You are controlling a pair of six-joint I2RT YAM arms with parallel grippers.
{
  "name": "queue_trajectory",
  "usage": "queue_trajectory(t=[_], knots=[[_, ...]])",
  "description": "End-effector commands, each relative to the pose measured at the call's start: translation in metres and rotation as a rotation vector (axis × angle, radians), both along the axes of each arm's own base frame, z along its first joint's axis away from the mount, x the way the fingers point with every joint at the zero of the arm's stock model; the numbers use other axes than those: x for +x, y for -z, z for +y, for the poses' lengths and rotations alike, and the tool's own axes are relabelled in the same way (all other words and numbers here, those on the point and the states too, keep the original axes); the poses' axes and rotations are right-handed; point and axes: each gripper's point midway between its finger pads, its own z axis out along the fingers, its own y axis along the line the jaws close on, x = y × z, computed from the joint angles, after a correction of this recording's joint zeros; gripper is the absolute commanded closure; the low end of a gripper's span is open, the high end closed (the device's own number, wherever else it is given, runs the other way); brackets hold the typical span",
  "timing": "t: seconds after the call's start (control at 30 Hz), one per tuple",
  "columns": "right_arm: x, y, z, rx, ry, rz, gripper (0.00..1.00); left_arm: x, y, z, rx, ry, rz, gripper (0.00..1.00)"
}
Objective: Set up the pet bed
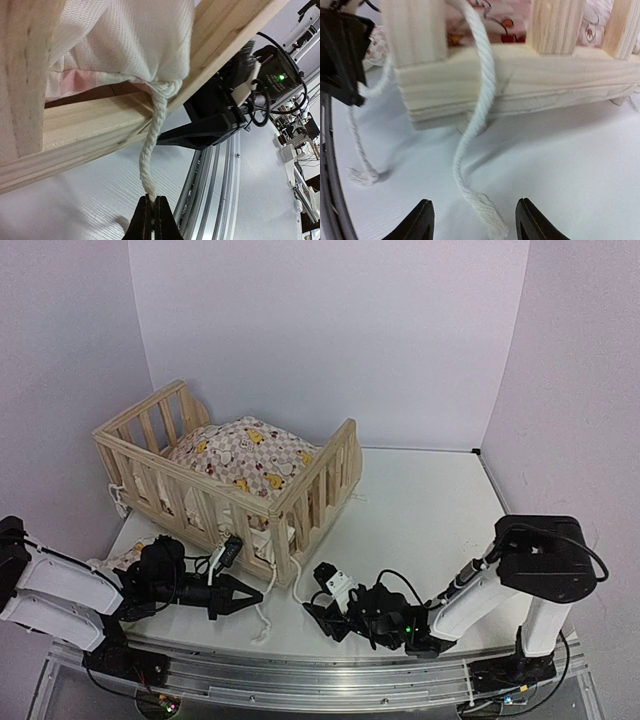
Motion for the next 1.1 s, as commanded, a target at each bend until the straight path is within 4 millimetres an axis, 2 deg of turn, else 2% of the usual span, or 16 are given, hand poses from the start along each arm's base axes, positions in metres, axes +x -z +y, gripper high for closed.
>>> queue_trajectory(t=[0.0, 0.2, 0.33, 0.4, 0.5, 0.53, 0.6, 0.7, 0.83, 0.93, 0.97, 1.07], knots=[[0.011, 0.011, 0.018, -0.027, -0.046, -0.001, 0.42, 0.023, -0.028, -0.005, -0.081, -0.075, -0.079, 1.00], [0.019, 0.024, 0.032, -0.051, -0.072, -0.008, 0.41, 0.028, -0.028, -0.007, -0.075, -0.088, -0.084, 1.00], [0.021, 0.041, 0.034, -0.061, -0.068, 0.027, 0.46, 0.030, -0.027, -0.007, -0.071, -0.096, -0.080, 1.00], [0.022, 0.048, 0.029, -0.055, -0.039, 0.057, 0.55, 0.031, -0.030, -0.008, -0.076, -0.100, -0.085, 1.00], [0.018, 0.050, 0.020, -0.034, -0.019, 0.105, 0.85, 0.033, -0.034, -0.009, -0.085, -0.103, -0.090, 1.00], [0.014, 0.048, 0.018, -0.020, -0.027, 0.127, 0.93, 0.032, -0.036, -0.009, -0.091, -0.101, -0.091, 1.00], [-0.003, 0.042, 0.020, 0.004, -0.071, 0.160, 0.98, 0.032, -0.039, -0.011, -0.104, -0.091, -0.099, 1.00], [-0.034, 0.022, 0.027, 0.042, -0.147, 0.168, 1.00, 0.028, -0.048, -0.015, -0.132, -0.050, -0.126, 1.00], [-0.073, -0.020, 0.045, 0.171, -0.259, 0.248, 1.00, 0.029, -0.050, -0.018, -0.132, -0.043, -0.154, 1.00], [-0.090, -0.047, 0.050, 0.268, -0.286, 0.323, 1.00, 0.035, -0.043, -0.020, -0.102, -0.058, -0.192, 0.98], [-0.092, -0.054, 0.052, 0.293, -0.290, 0.344, 1.00, 0.034, -0.041, -0.023, -0.092, -0.041, -0.212, 0.92], [-0.099, -0.065, 0.059, 0.335, -0.308, 0.385, 1.00, 0.022, -0.039, -0.028, -0.071, 0.037, -0.234, 0.62]])
